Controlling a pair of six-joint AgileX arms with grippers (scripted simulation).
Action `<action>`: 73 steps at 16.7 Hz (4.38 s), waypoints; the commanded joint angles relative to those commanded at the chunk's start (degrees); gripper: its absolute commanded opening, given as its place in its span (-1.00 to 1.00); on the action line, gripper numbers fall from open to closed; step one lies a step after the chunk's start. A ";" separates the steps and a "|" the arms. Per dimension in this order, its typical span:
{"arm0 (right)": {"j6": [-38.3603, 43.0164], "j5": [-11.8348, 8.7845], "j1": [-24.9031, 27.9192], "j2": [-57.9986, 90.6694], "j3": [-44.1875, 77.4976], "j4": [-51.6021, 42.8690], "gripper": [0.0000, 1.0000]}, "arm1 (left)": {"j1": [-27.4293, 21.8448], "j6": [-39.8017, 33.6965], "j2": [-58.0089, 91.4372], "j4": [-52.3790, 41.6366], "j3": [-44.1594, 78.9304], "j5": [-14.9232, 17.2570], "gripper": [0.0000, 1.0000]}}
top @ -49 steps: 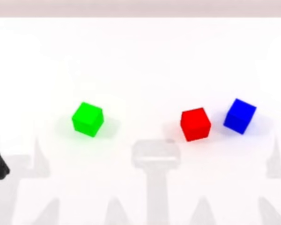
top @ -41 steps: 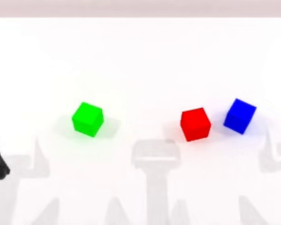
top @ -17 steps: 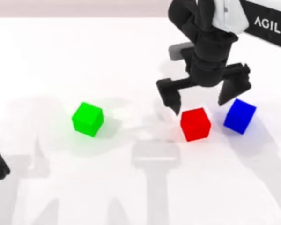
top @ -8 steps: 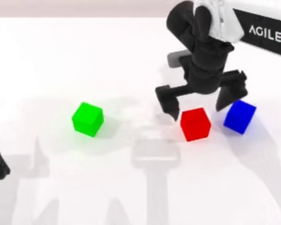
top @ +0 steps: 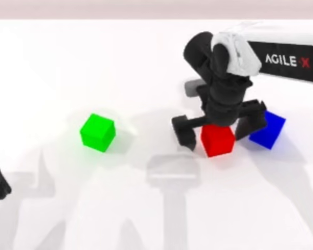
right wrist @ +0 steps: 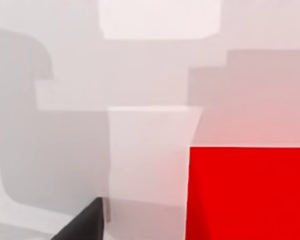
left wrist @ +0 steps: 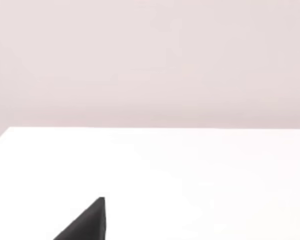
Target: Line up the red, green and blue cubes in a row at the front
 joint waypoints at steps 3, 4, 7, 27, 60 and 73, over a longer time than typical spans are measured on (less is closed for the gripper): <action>0.00 0.00 0.00 0.00 0.00 0.00 0.85 | 0.00 0.00 0.00 0.00 0.00 0.00 1.00; 0.00 0.00 0.00 0.00 0.00 0.00 0.70 | 0.00 0.00 0.00 0.00 0.00 0.00 1.00; 0.00 0.00 0.00 0.00 0.00 0.00 0.25 | 0.00 0.00 0.00 0.00 0.00 0.00 1.00; -0.17 0.38 -0.02 -1.97 2.50 -2.83 -1.00 | 0.00 0.00 0.00 0.00 0.00 0.00 1.00; 44.69 1.07 29.37 -0.97 21.73 -22.04 -1.00 | 0.00 0.00 0.00 0.00 0.00 0.00 1.00; 44.84 1.18 29.68 1.21 9.73 -7.88 -0.85 | 0.00 0.00 0.00 0.00 0.00 0.00 1.00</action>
